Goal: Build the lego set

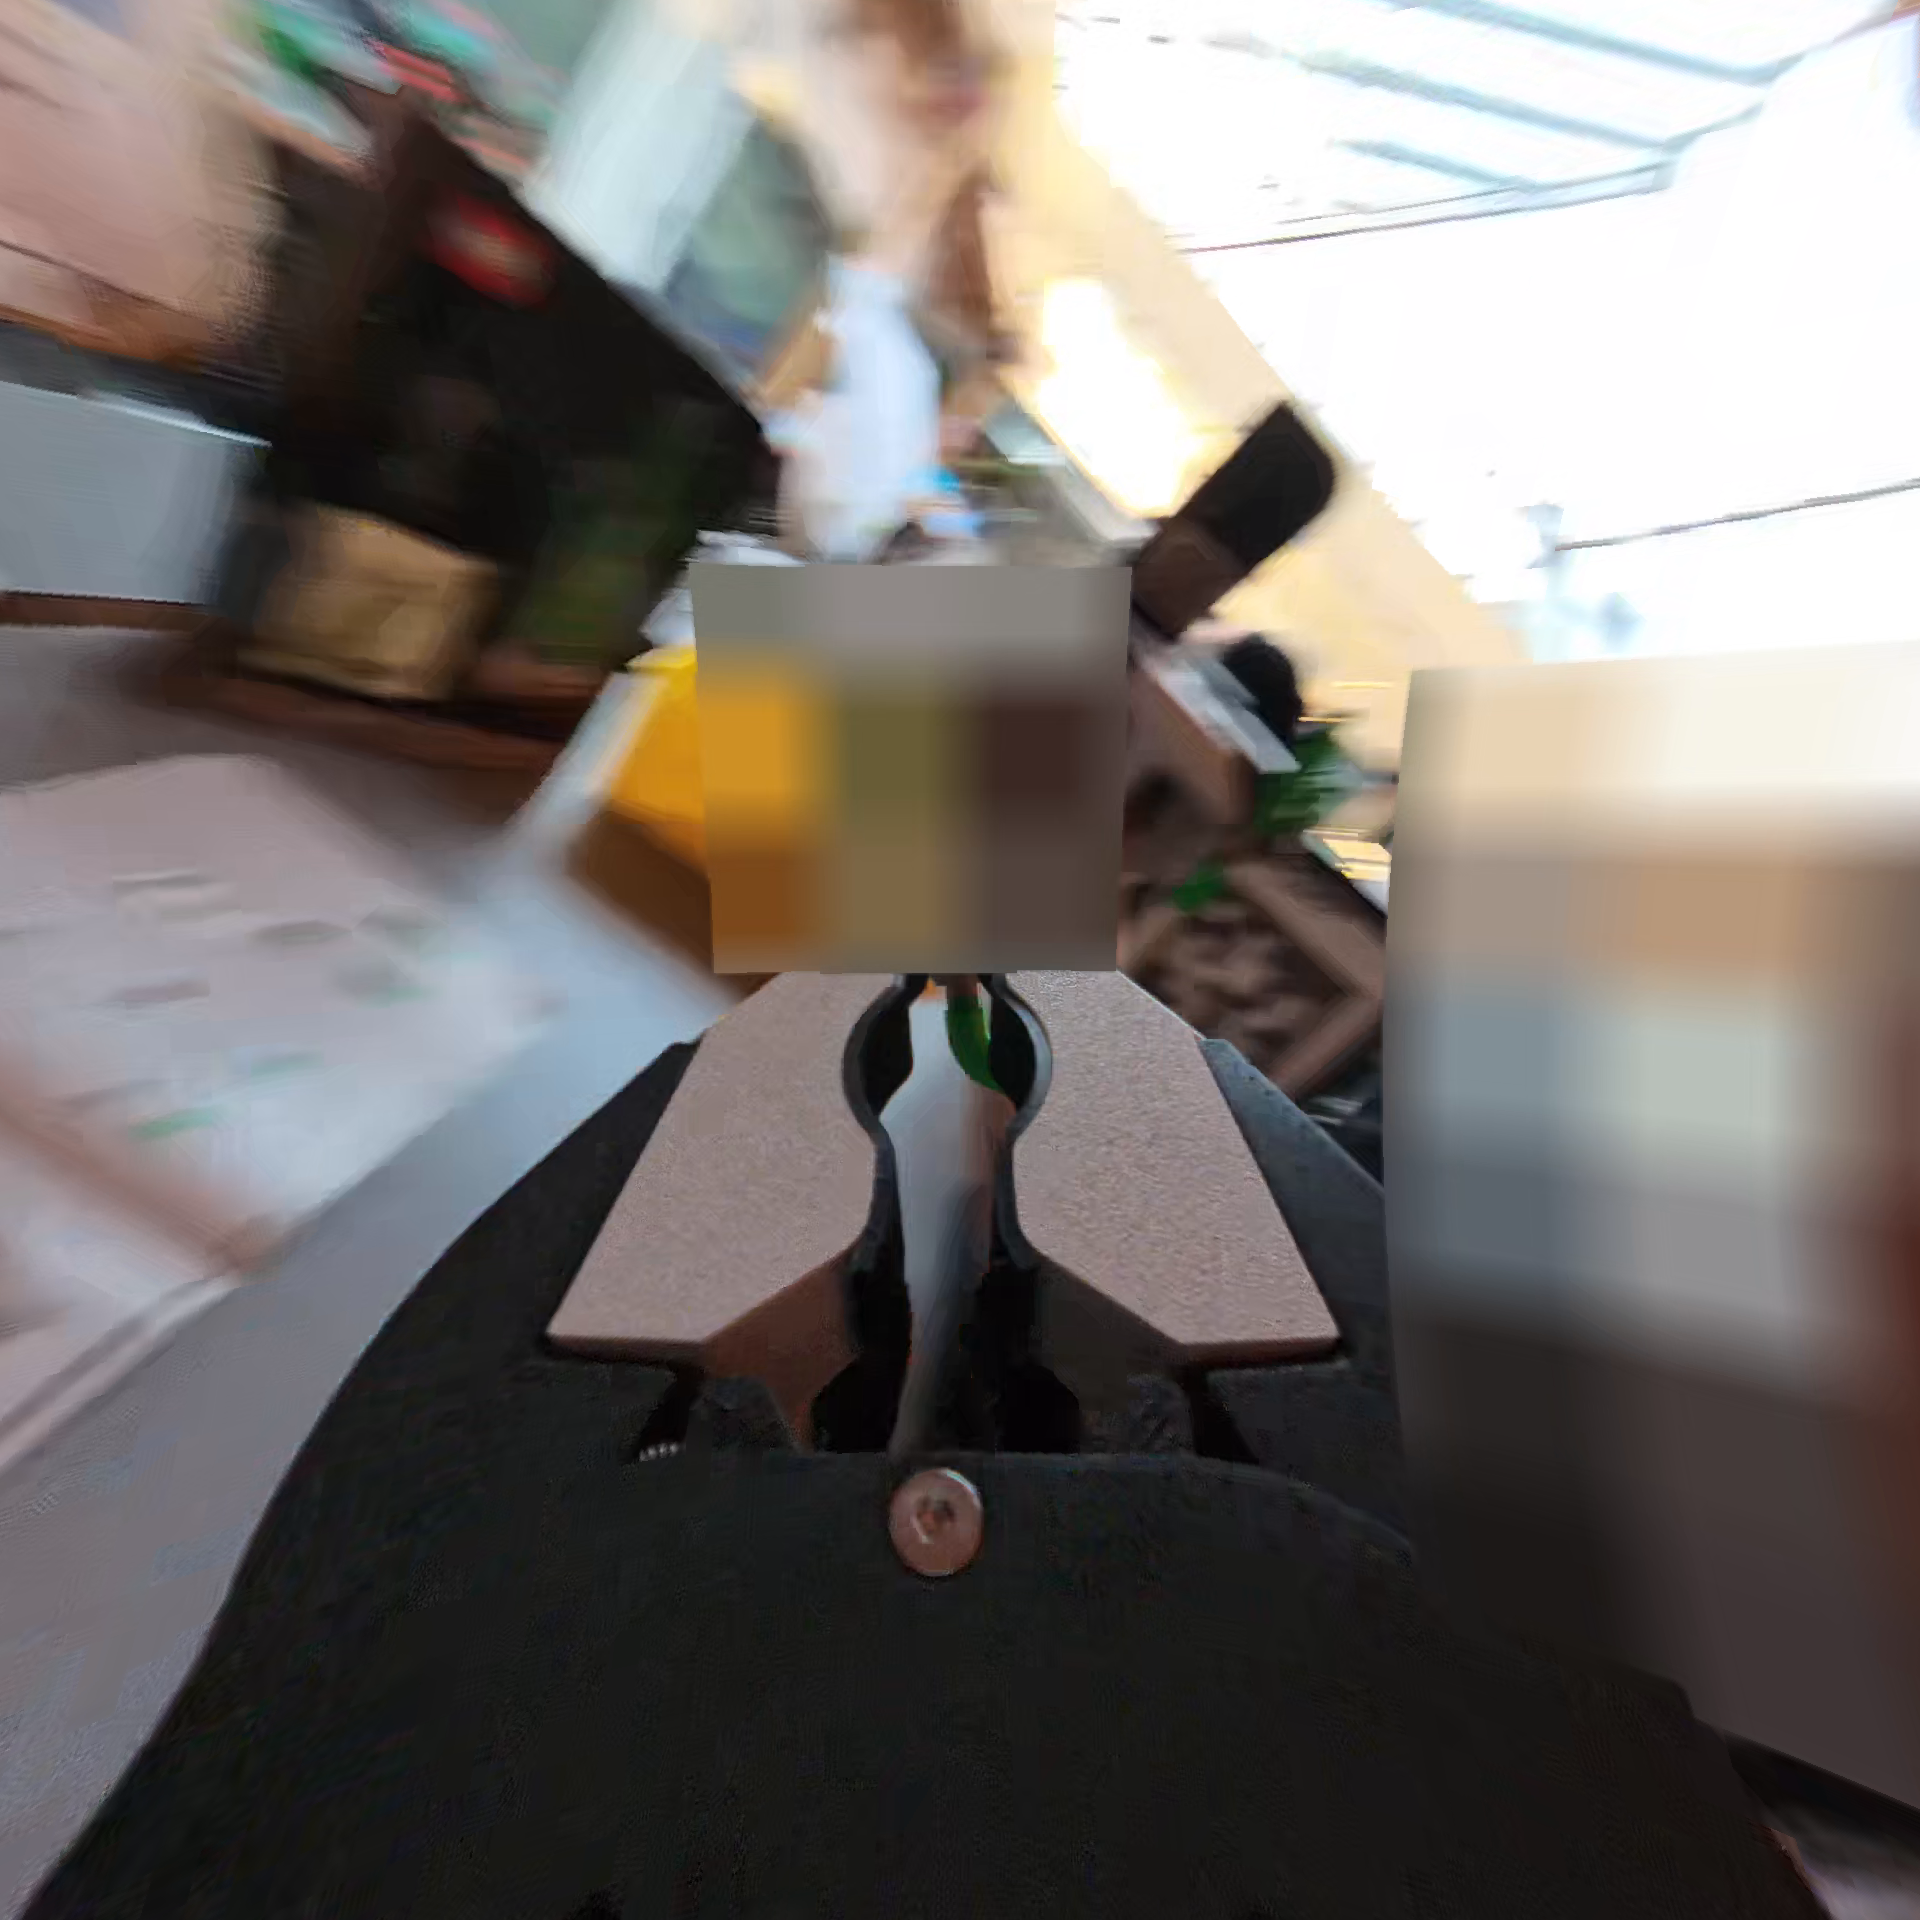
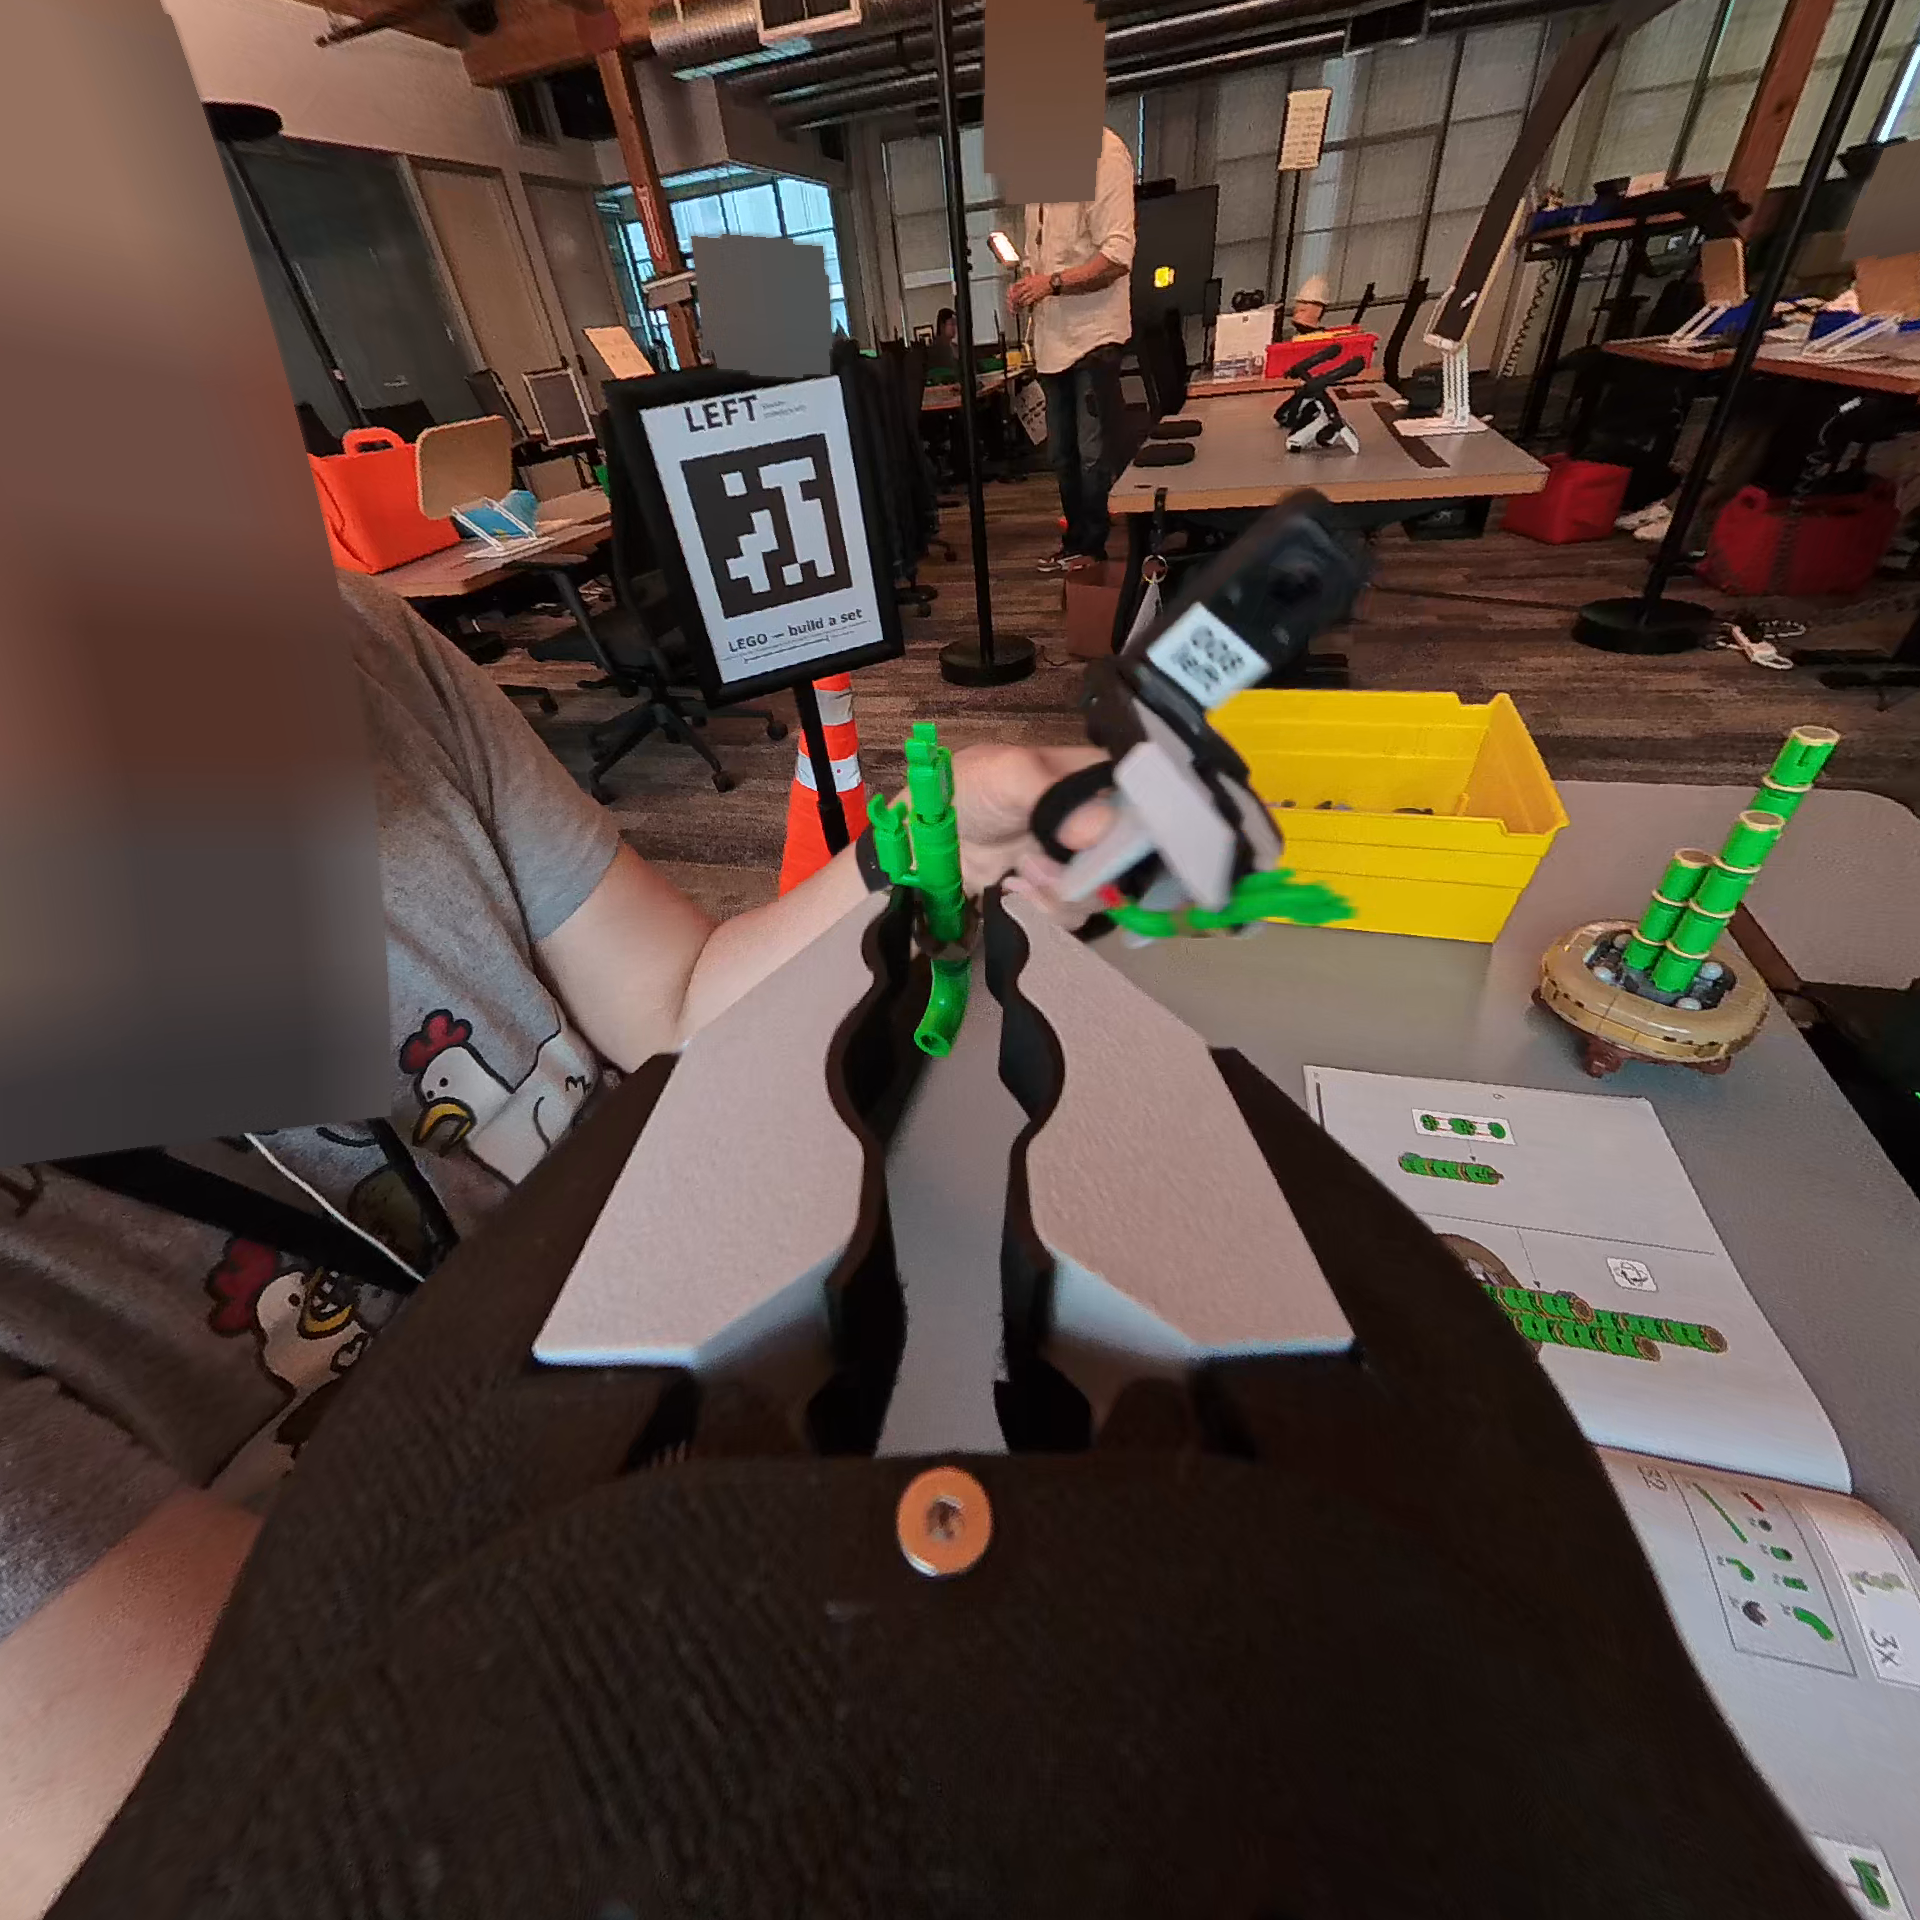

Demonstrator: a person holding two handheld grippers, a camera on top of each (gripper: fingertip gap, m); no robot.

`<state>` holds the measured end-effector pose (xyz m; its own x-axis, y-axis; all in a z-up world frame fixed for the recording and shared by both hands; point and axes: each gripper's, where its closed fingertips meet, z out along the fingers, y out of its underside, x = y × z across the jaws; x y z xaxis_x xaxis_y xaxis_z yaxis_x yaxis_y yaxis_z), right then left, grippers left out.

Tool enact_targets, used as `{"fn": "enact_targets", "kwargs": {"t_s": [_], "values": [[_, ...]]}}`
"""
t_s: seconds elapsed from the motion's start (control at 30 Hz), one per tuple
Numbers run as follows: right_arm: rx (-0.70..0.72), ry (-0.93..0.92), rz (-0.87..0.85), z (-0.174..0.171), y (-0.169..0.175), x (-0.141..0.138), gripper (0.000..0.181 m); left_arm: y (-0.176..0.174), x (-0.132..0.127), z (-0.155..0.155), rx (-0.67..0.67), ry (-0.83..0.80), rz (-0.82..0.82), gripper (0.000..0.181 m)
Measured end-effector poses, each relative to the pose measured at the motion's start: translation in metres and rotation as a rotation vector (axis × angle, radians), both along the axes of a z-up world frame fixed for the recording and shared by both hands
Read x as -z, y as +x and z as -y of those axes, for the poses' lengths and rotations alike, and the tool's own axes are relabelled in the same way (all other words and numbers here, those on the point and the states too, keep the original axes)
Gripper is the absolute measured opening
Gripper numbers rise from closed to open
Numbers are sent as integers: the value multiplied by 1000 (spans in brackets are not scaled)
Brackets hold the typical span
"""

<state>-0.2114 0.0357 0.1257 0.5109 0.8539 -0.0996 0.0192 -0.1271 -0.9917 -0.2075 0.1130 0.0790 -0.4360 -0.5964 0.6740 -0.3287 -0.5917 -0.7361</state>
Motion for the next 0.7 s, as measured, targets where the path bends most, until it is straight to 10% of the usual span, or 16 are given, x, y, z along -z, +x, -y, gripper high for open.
{"fn": "enact_targets", "kwargs": {"t_s": [0.03,0.27,0.5,0.7], "values": [[-7,4,-6,1,0,-1,11,-8,17,-36,-197,137,-91,6],[-22,-19,-79,-3,4,-8,12,-126,127,-181,-836,464,-537,5],[-17,-68,-215,-9,10,-20,12,-151,193,-193,-863,1032,-828,6],[-22,-93,-241,-11,11,-19,12,-152,230,-184,-804,868,-950,6]]}}
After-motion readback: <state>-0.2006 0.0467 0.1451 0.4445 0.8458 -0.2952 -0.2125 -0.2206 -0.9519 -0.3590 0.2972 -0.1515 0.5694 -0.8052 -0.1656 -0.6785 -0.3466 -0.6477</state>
